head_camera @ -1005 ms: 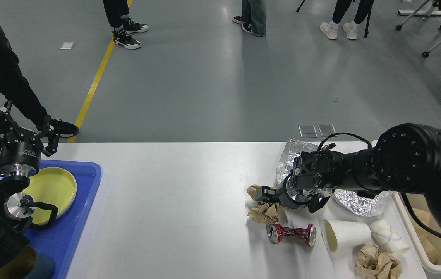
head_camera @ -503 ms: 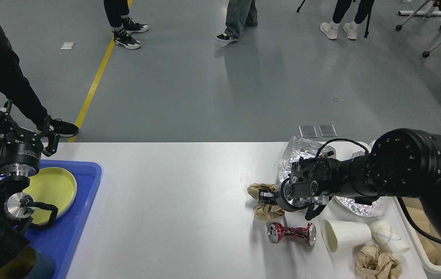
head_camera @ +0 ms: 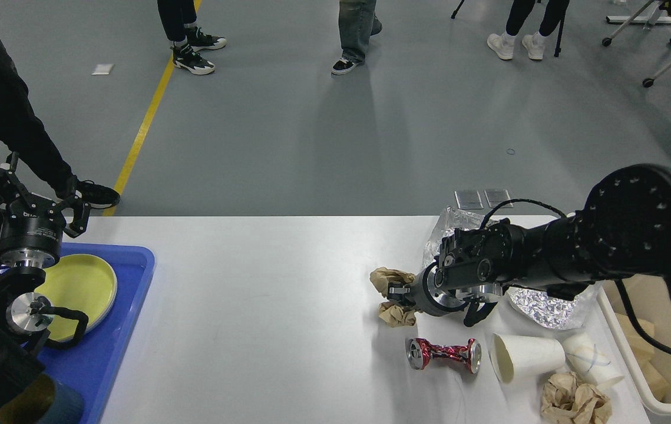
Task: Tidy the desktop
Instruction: 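Lift the crumpled paper and drop it into the cream bin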
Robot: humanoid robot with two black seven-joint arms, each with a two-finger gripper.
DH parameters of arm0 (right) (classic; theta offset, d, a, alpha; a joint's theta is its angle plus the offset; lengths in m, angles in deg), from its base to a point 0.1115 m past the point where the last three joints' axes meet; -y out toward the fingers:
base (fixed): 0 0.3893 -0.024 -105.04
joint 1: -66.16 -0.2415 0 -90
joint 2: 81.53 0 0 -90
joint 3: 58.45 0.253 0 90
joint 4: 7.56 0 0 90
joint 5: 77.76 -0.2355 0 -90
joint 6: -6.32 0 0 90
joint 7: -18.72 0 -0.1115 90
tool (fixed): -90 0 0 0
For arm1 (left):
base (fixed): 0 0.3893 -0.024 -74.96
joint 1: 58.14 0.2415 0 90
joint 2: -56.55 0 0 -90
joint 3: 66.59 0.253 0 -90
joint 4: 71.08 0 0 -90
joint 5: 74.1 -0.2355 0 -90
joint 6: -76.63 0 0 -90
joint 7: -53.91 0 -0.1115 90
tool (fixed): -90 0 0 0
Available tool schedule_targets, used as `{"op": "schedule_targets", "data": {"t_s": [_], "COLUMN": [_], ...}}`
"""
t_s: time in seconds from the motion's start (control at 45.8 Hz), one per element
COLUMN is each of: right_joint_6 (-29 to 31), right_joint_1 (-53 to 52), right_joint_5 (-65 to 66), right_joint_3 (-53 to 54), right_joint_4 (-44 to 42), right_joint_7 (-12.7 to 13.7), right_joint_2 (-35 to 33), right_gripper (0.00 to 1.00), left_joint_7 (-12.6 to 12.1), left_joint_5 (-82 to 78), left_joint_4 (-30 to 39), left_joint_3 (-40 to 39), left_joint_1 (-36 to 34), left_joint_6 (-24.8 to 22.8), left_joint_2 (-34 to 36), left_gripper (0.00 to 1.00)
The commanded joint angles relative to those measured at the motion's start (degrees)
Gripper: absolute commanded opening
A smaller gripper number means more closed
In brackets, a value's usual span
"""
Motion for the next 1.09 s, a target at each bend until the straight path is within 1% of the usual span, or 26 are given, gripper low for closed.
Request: {"op": "schedule_targets", "data": {"t_s": [0.0, 0.087, 0.153, 0.415, 0.546, 0.656, 0.721, 0.852, 0.874, 1.071], "right_joint_6": [0.5, 1.5, 3.3, 12.4, 14.4, 12.9, 10.5, 2.6, -0.5, -13.4], "right_joint_1": [-7.9, -13.8, -18.1, -32.8, -36.1, -34.2, -29.7, -21.2, -17.7, -3.8], "right_joint_5": [0.0, -0.1, -0.1, -0.1, -0.1, 0.1, 0.5, 0.6, 0.6, 0.5], "right_joint_3": [2.2, 3.9, 5.6, 6.4, 6.4, 5.0, 4.4, 1.5, 0.6, 0.7], "right_joint_4": [6.8, 10.6, 12.0, 12.1, 11.9, 10.1, 7.9, 3.2, 1.2, -4.2], "right_joint_7": [-0.1, -0.1, -0.1, -0.1, -0.1, 0.0, 0.4, 0.5, 0.5, 0.5], "right_joint_2": [-3.6, -7.2, -11.1, -24.9, -29.5, -32.1, -33.8, -36.2, -36.9, -40.2], "right_gripper": [0.05, 0.06, 0.1, 0.1, 0.1, 0.09, 0.09, 0.09, 0.09, 0.09], "left_joint_7": [0.0, 0.0, 0.0, 0.0, 0.0, 0.0, 0.0, 0.0, 0.0, 0.0], "left_joint_5": [0.0, 0.0, 0.0, 0.0, 0.0, 0.0, 0.0, 0.0, 0.0, 0.0], "left_joint_4": [0.0, 0.0, 0.0, 0.0, 0.0, 0.0, 0.0, 0.0, 0.0, 0.0], "left_joint_3": [0.0, 0.0, 0.0, 0.0, 0.0, -0.1, -0.1, 0.0, -0.1, -0.1], "left_joint_1": [0.0, 0.0, 0.0, 0.0, 0.0, 0.0, 0.0, 0.0, 0.0, 0.0], "left_joint_6": [0.0, 0.0, 0.0, -0.1, 0.0, 0.0, 0.0, 0.0, 0.0, 0.0], "left_joint_2": [0.0, 0.0, 0.0, 0.0, 0.0, 0.0, 0.0, 0.0, 0.0, 0.0], "left_gripper": [0.96, 0.96, 0.96, 0.96, 0.96, 0.96, 0.96, 0.96, 0.96, 0.96]}}
